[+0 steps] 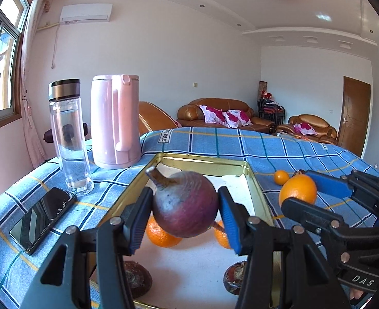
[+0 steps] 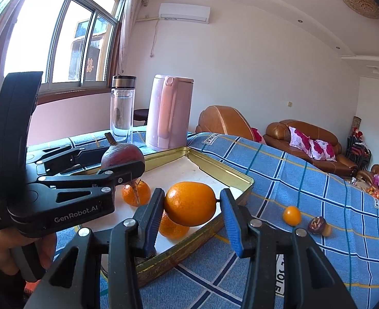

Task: Organize fruits
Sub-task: 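Lower the tangerine and purple fruit into the tray and open both grippers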

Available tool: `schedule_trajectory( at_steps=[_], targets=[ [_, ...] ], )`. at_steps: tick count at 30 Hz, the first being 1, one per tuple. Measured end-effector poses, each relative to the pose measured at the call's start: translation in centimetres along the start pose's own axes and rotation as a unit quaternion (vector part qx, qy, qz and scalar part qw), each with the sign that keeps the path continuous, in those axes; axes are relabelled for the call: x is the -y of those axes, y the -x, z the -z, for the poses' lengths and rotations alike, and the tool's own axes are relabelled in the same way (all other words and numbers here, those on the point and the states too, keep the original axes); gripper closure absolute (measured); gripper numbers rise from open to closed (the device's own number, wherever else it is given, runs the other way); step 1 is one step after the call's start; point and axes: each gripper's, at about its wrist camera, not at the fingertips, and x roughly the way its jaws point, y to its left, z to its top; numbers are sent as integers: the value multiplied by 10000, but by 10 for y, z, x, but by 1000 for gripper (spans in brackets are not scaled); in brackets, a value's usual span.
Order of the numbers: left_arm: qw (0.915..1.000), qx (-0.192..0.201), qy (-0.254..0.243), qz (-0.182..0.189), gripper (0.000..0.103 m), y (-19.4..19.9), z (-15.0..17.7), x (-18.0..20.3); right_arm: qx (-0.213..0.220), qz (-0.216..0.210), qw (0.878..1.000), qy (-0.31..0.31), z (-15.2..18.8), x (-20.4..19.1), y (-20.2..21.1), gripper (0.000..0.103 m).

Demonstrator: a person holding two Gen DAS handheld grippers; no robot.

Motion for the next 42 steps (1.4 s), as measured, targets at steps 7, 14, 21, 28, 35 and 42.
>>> schedule_trajectory(
  at_steps=[7, 14, 21, 28, 35, 42],
  targets=[
    [9999, -101, 45, -120, 50, -3, 4, -13, -60, -112, 9999, 106, -3, -12, -8, 56],
    [9994, -208, 94, -277, 50, -7, 6, -25, -155, -238, 9994, 177, -4, -24, -19, 56],
    [9987, -323, 126, -365, 50, -13, 8, -34, -308, -359, 9986, 229, -2, -31, -33, 56],
    [9972, -556, 102, -490, 50, -22, 14, -39, -497, -464, 9972, 326, 0, -38, -43, 56],
    [9965, -667, 77, -489, 50, -25, 17, -40, -941, -602, 9932, 341, 2, -41, -61, 56],
    [9960, -705, 16, -548, 49, -26, 18, -38, -1057, -701, 9916, 267, 3, -39, -65, 53]
  ],
)
